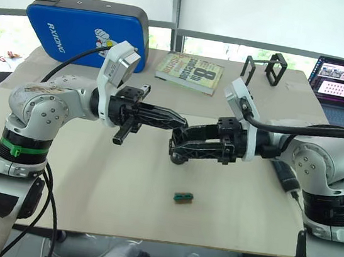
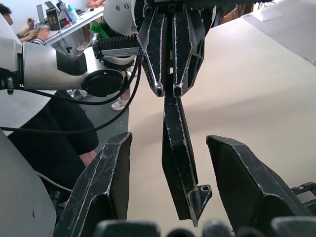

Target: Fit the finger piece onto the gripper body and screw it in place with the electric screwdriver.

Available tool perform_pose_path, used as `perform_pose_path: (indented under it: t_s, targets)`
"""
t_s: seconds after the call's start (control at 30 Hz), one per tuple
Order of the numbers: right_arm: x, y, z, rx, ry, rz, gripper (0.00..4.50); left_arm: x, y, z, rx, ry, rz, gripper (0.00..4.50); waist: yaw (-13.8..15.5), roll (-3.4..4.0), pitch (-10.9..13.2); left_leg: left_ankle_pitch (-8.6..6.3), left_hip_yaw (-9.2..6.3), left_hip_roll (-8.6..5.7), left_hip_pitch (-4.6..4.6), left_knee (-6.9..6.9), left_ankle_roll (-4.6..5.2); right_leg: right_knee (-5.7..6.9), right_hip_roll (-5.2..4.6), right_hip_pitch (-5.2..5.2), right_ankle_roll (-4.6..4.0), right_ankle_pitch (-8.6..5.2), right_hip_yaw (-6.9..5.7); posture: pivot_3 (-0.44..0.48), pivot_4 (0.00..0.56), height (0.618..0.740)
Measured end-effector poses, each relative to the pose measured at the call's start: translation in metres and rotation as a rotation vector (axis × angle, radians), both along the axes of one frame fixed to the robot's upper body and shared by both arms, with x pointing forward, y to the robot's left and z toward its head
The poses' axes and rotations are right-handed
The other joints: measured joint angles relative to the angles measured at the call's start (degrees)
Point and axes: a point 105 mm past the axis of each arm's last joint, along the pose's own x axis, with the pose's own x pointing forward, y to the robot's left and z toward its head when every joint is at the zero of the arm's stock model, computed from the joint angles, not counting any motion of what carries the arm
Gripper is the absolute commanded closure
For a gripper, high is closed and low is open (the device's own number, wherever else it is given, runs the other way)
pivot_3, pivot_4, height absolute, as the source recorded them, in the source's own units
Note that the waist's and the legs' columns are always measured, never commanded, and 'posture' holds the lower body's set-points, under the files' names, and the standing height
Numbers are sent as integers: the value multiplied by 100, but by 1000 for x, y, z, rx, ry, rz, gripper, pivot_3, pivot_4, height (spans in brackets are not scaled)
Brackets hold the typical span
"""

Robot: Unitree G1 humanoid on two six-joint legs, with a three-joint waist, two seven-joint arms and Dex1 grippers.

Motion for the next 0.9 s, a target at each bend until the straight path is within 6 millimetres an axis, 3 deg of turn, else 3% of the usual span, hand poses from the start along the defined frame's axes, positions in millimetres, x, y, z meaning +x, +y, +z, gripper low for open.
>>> perform_pose_path:
  t_s: [0.13,0.37,0.4,0.53,0.67,0.9]
  targets:
    - [1,1,-1,2,-2,2,4047,0,0,0,4,-4,-4,4500,0,0,0,0,0,0,0,0,0,0,0,1,0,0,-1,0,150,740]
    - [4,0,-5,-20,-65,-11,4167,3,0,-4,30,-11,15,4500,-2,0,0,0,0,-1,0,1,0,0,1,0,0,0,-1,0,150,740]
    - [4,0,-6,-23,-67,-10,4167,3,0,-6,43,-12,14,3815,-6,0,0,0,0,0,0,1,0,0,2,1,0,0,-1,0,150,740]
    - [4,-3,-17,-35,-109,-6,4167,0,19,-21,121,-2,-3,2043,-39,0,0,0,2,2,3,-1,-1,-1,8,0,0,-1,-3,0,150,740]
    - [4,-9,-34,-57,-140,-23,4167,13,44,-54,195,-41,73,143,-40,0,0,0,4,1,3,1,-2,-1,7,1,0,-1,-2,0,150,740]
    - [10,-16,-48,-74,-190,-78,4167,50,58,-125,350,-169,214,0,23,0,0,0,2,-2,-5,5,-1,-4,0,-1,-1,0,-6,0,150,740]
